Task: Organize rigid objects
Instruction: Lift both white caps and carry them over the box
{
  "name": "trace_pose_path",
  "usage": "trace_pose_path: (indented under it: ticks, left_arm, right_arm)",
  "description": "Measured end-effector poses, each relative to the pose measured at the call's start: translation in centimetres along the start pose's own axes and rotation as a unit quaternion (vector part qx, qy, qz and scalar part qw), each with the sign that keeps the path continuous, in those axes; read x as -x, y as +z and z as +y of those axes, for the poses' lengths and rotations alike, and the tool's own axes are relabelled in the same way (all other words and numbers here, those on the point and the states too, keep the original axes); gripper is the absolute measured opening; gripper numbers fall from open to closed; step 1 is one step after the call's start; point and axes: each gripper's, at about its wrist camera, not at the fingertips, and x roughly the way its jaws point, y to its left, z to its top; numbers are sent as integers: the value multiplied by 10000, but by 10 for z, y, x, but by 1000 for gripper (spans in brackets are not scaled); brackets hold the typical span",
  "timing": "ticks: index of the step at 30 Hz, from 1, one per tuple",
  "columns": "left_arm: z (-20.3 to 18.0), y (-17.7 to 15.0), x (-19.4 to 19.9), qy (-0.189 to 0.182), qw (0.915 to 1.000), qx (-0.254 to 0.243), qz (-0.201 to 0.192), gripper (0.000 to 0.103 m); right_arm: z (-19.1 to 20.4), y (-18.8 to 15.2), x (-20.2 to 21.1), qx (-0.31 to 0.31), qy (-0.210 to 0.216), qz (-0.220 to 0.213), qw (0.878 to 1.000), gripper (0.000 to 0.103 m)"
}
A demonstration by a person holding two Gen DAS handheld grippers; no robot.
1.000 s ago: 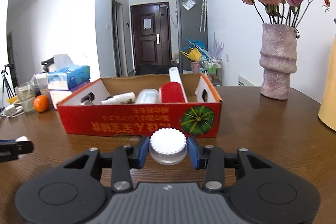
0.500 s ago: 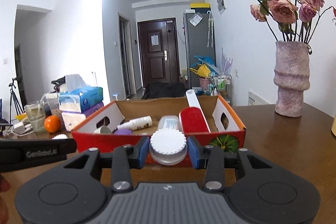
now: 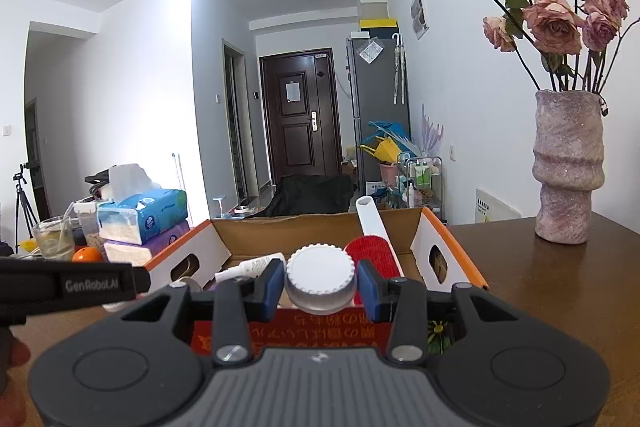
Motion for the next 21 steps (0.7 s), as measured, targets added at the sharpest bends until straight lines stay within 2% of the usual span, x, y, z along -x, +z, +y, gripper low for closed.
trace_pose_path:
  ticks: [21]
  left_arm:
    - [-4, 24, -47, 46, 10000, 44, -55, 41]
  right_arm:
    - [-6, 14, -60, 127, 3, -56, 9999, 39]
